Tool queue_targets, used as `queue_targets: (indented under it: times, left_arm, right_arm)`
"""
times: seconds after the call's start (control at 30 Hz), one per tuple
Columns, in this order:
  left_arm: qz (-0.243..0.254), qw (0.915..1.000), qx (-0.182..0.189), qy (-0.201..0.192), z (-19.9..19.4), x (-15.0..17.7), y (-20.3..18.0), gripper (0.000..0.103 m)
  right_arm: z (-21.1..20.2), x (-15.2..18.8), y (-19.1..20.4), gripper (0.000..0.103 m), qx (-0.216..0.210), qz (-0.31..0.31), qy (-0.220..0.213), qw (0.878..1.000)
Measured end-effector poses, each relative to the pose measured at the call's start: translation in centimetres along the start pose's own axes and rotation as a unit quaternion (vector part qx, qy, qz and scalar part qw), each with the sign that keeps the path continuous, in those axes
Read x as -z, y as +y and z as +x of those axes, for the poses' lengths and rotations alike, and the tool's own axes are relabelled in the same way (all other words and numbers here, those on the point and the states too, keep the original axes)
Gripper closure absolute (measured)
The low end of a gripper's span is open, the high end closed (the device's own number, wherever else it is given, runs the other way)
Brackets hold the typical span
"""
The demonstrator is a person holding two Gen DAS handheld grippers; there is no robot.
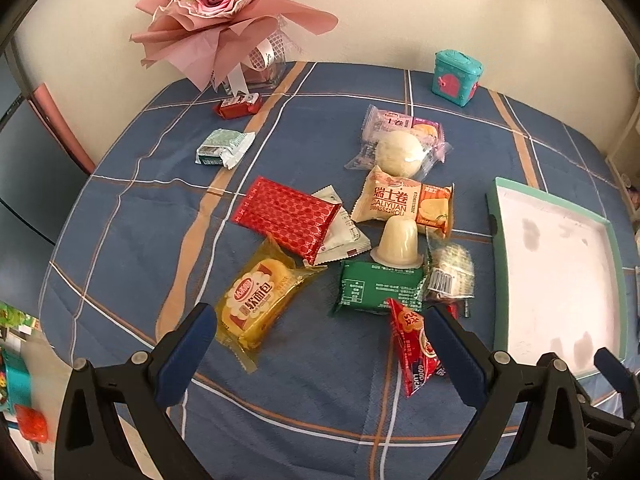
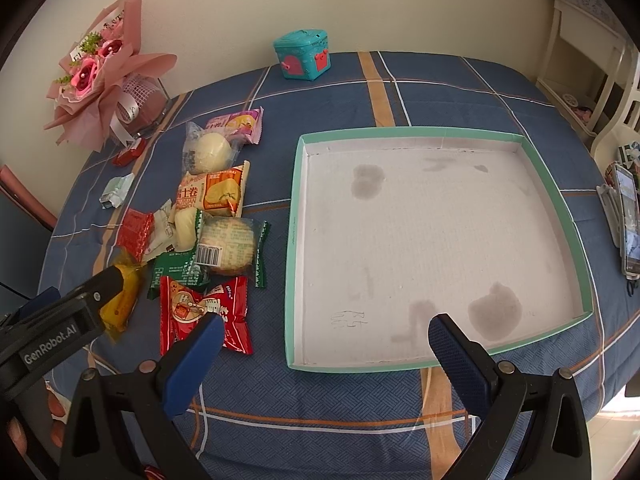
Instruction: Organize snacks
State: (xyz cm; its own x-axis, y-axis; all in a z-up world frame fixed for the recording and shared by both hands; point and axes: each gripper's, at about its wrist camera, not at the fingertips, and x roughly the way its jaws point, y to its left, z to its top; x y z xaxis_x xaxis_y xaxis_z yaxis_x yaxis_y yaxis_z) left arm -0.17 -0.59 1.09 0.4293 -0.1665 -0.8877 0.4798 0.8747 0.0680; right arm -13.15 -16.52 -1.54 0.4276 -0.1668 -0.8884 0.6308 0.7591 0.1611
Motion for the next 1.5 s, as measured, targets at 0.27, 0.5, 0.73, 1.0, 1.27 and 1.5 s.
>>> queue_targets:
  times: [0.27, 0.5, 0.73, 1.0, 1.27, 1.5]
  left_arm:
    - [-0.001, 1.0, 0.001, 0.005, 0.1, 0.0, 0.0, 0.0]
    - [-0.006, 0.9999, -0.001, 0.009, 0.3, 0.1, 0.5, 0.0]
    - [-0.029, 0.9996, -0.002, 0.001, 0.7, -0.1, 2.2, 0.0]
    - [-0.063, 0.9979, 0.013, 0.011, 2.1, -0.2, 4.1, 0.0]
    - [-0.094, 0.994, 0.013, 0.053, 4.4, -0.3, 5.5, 0.0]
    - [-0.113, 0.9903, 0.015, 0.079, 6.5, -0.7, 7.0, 0.0]
  right_arm:
    - [0.0, 0.0, 0.0, 0.0, 0.0, 0.0, 0.0, 1.0]
    - [0.2, 0.2, 0.4, 0.0, -0.001, -0.003, 0.003, 1.0]
    - [1.4, 0.2, 2.4, 0.0, -0.042, -0.018, 0.03, 0.998]
    - [3.5, 0.8, 5.8, 0.0, -0.09, -0.029, 0.062, 0.994]
    - [4.7, 0.7, 8.2, 0.0, -0.092, -0.058, 0.069, 0.992]
    - [6.6, 0.8, 9.6, 0.001, -0.082, -0.07, 0.089, 0.99]
